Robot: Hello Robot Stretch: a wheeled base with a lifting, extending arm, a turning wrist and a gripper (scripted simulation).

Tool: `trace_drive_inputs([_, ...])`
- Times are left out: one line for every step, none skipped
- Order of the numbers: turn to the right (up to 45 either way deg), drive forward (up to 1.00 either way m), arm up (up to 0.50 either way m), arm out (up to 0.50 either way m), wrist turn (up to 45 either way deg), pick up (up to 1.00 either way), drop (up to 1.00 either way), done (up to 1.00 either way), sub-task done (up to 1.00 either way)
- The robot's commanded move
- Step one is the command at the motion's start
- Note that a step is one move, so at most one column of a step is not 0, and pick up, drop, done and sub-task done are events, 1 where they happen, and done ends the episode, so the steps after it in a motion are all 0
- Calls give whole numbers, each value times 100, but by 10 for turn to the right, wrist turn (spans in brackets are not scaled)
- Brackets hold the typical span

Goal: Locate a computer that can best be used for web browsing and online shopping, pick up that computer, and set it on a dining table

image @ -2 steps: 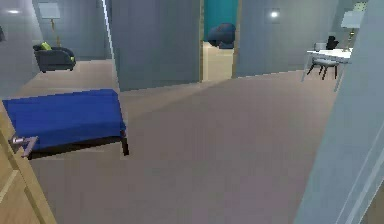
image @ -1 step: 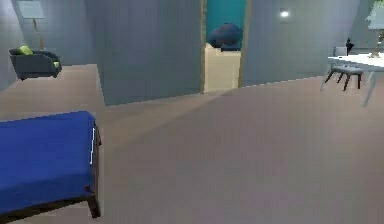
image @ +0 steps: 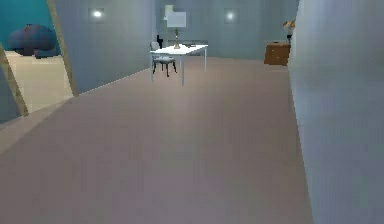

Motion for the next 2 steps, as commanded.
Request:
trace_drive_inputs([60,0,0,0,0,0,0,0,0])
trace_drive_inputs([0,100,0,0,0,0,0,0,0])
